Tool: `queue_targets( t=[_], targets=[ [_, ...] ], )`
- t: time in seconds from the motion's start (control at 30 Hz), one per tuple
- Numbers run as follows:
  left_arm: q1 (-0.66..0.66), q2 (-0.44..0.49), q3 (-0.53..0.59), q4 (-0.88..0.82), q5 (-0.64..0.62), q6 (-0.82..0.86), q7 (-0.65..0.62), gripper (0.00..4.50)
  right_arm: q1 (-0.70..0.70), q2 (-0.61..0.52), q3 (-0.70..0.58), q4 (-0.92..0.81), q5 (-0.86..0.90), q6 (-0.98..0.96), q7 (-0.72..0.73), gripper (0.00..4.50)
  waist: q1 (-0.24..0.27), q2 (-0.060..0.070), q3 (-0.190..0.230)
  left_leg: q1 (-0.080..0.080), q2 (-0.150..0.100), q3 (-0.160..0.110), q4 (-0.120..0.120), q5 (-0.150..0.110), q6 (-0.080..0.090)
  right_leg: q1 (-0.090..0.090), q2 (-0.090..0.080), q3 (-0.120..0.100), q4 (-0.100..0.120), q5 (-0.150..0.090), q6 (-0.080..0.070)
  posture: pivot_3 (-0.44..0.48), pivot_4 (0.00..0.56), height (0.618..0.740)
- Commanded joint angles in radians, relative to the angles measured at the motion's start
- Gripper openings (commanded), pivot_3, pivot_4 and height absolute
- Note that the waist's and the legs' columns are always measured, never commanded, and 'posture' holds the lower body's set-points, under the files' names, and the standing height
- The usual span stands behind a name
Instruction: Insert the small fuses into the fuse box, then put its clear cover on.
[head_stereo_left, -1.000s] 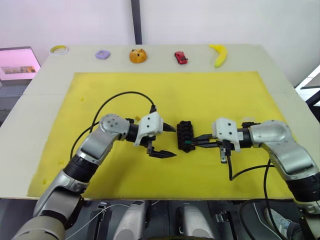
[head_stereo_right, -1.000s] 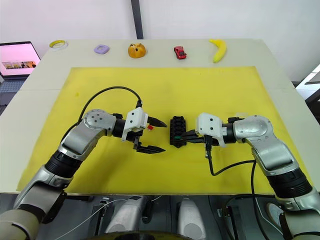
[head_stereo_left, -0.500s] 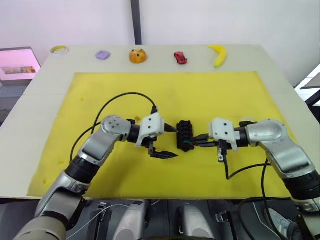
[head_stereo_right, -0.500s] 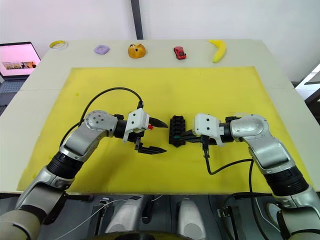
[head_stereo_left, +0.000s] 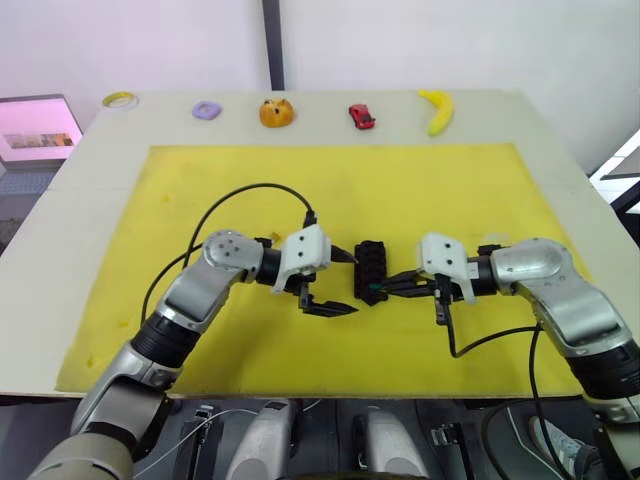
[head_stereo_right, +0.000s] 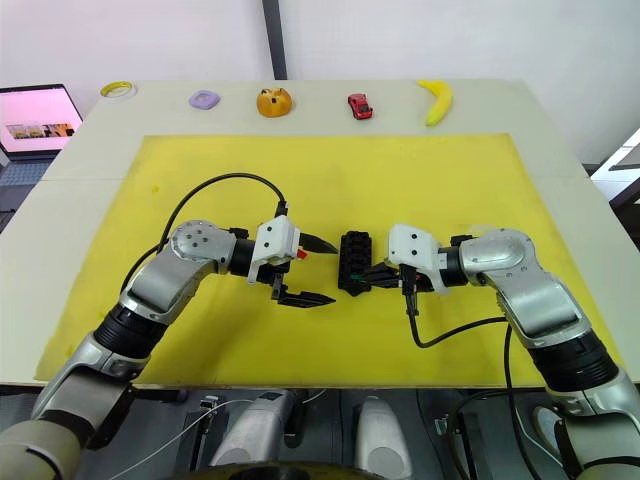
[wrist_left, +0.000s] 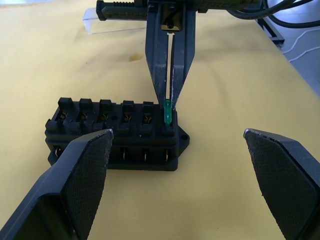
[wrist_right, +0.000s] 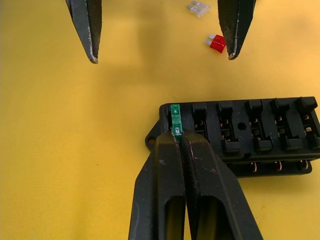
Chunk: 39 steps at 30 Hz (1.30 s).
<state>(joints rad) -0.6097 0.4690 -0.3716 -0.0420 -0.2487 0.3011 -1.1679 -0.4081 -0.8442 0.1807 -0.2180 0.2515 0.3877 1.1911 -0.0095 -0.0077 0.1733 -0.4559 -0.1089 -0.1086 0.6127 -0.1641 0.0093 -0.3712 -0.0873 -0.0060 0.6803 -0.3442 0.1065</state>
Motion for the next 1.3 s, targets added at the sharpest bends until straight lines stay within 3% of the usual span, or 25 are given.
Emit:
queue_targets(
  t=[0.03, 0.3, 0.6, 0.93, 1.3],
  targets=[
    [-0.007, -0.004, 0.022, -0.031, -0.007, 0.001, 0.006, 4.41, 0.0, -0.007, 0.008, 0.003, -0.047, -0.017, -0.027, 0.0, 0.0, 0.0, 0.0, 0.0, 0.0, 0.0, 0.0, 0.0, 0.0, 0.0, 0.0, 0.0, 0.0, 0.0, 0.0, 0.0, 0.15, 0.735],
    [-0.019, -0.016, 0.027, -0.015, -0.012, 0.008, 0.01, 4.41, 0.026, 0.009, -0.003, -0.004, -0.068, -0.12, -0.046, 0.0, -0.001, 0.0, 0.0, 0.001, 0.0, 0.0, 0.0, 0.0, 0.0, 0.0, 0.0, 0.0, 0.001, 0.0, 0.0, 0.0, 0.15, 0.735],
    [-0.035, -0.028, 0.035, 0.0, -0.014, 0.017, 0.014, 4.41, 0.067, 0.007, -0.023, -0.033, -0.059, -0.104, -0.087, 0.0, -0.001, 0.0, 0.0, 0.003, 0.0, 0.0, 0.0, 0.0, 0.0, 0.003, 0.0, 0.0, 0.001, 0.0, 0.0, 0.0, 0.15, 0.735],
    [-0.041, -0.034, 0.038, 0.016, -0.012, 0.012, 0.015, 4.41, 0.132, 0.005, -0.062, -0.175, -0.026, 0.008, -0.158, 0.0, 0.001, 0.0, 0.0, 0.005, 0.0, 0.0, 0.0, 0.0, 0.0, 0.004, 0.0, 0.0, 0.001, 0.0, 0.0, 0.0, 0.15, 0.735],
    [-0.055, -0.047, 0.037, 0.035, -0.009, 0.005, 0.011, 4.41, 0.128, 0.011, -0.049, -0.102, -0.043, -0.04, -0.163, 0.0, 0.002, 0.0, 0.0, 0.006, 0.0, 0.0, 0.0, 0.0, 0.0, 0.005, 0.0, 0.0, 0.001, 0.0, 0.0, 0.0, 0.15, 0.735]
  ],
)
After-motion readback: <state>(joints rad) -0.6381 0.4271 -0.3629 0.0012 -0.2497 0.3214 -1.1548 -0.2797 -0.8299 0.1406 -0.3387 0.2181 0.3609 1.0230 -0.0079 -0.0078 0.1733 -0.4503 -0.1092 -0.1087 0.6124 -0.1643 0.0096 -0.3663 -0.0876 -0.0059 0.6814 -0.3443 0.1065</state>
